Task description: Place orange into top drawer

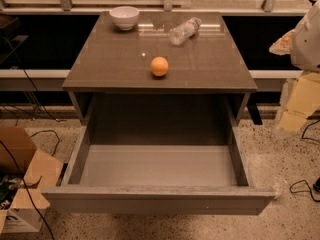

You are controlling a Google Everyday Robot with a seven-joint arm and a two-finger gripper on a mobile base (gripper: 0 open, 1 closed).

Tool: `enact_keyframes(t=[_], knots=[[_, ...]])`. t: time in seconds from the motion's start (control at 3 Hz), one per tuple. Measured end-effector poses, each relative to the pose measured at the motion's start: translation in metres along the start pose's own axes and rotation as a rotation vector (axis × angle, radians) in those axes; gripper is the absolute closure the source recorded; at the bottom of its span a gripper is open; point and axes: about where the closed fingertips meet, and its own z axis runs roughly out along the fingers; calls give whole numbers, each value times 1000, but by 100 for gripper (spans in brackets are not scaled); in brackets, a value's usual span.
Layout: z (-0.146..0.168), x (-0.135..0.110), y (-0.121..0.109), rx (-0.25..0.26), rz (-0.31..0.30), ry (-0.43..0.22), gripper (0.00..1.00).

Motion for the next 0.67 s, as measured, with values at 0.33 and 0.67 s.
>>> enact_keyframes(t=[0.33, 0.67], knots=[[0, 0, 0, 0, 0, 0, 0], [8, -17, -8, 4, -22, -31, 0]])
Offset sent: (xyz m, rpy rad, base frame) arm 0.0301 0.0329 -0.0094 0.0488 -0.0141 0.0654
